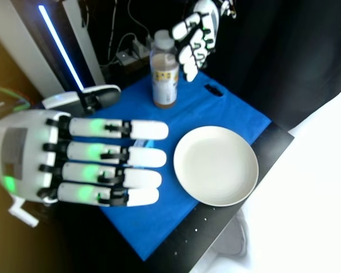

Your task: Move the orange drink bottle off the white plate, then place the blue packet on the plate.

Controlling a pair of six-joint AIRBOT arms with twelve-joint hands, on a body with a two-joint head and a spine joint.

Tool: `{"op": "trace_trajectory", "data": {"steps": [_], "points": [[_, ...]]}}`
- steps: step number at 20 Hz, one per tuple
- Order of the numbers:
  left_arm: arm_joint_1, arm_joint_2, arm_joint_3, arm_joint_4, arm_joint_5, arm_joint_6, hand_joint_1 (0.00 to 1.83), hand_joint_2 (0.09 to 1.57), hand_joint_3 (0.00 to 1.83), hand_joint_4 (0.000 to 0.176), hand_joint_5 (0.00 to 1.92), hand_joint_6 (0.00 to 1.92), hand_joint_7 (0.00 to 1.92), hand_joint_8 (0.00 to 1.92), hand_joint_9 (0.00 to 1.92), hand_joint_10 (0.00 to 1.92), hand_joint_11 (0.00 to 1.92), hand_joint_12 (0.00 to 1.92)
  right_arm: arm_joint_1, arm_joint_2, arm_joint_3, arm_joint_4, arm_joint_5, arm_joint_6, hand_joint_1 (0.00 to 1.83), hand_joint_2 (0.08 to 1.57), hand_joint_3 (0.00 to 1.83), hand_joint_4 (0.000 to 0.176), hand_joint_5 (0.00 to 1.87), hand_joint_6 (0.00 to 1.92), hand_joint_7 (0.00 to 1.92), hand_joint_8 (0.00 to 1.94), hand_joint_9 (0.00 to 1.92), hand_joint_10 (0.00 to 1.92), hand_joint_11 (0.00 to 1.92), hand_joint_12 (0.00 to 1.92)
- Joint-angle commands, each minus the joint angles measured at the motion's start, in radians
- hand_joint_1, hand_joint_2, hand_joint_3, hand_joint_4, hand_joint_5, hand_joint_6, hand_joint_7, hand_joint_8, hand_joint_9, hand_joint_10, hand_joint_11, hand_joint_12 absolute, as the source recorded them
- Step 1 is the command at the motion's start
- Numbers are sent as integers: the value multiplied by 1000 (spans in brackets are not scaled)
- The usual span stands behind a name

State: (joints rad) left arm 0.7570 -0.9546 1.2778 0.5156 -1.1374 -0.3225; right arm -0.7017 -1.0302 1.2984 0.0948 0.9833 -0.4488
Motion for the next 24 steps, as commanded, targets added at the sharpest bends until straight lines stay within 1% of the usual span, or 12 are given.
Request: {"op": "trace_trajectory", "data": {"steps": [1,7,8,10,12,13,15,16,20,22,23,24], "points": [[-27,8,13,-68,-84,0,272,930,0,176,0,0,0,0,0,0,0,0,12,1,3,3,74,4,683,692,0,67,0,0,0,0,14,4,0,971],[-127,8,104,-53,34,40,436,1011,0,176,0,0,0,0,0,0,0,0,14,-56,87,-122,-35,167,695,709,0,50,0,0,0,0,0,0,0,325],[-157,5,119,-27,75,50,269,1084,11,176,0,0,0,0,0,0,0,0,31,-64,98,-166,-71,191,765,720,0,86,0,0,0,0,0,0,0,641],[-202,4,135,22,131,53,489,1082,0,176,0,0,0,0,0,0,0,0,86,-68,99,-265,-152,203,712,746,1,65,0,0,0,0,36,10,0,785],[-224,5,153,49,174,53,515,951,0,49,0,0,0,0,0,0,0,0,131,-84,124,-401,-191,301,695,820,1,81,0,0,0,0,0,0,0,257],[-246,5,163,79,206,53,597,933,0,12,0,0,0,0,0,0,0,0,157,-91,141,-481,-206,365,625,713,17,58,21,7,0,0,0,0,0,462],[-282,5,176,126,249,53,554,935,0,50,0,0,0,0,0,0,0,0,209,-91,142,-600,-244,413,660,692,4,49,32,4,0,0,0,0,0,430],[-299,5,183,149,277,53,517,968,2,171,0,0,0,0,0,0,0,0,239,-91,141,-675,-268,442,700,725,2,51,0,0,0,0,0,0,0,173],[-342,5,215,193,348,52,581,905,0,176,0,0,0,0,0,0,0,0,342,-90,143,-1031,-321,652,689,796,3,80,0,0,0,0,0,0,0,108],[-368,5,229,218,384,52,637,854,0,176,0,0,0,0,0,0,0,0,370,-90,141,-1156,-331,723,672,781,11,40,0,0,4,1,30,6,0,426],[-386,4,234,239,402,52,637,854,0,176,0,0,0,0,0,0,0,0,377,-90,139,-1212,-333,757,672,781,11,40,0,0,4,1,30,6,0,426],[-405,1,241,262,422,52,624,872,2,176,0,0,0,0,0,0,0,0,382,-90,136,-1260,-333,789,580,747,0,55,0,0,35,5,91,11,0,875]]}}
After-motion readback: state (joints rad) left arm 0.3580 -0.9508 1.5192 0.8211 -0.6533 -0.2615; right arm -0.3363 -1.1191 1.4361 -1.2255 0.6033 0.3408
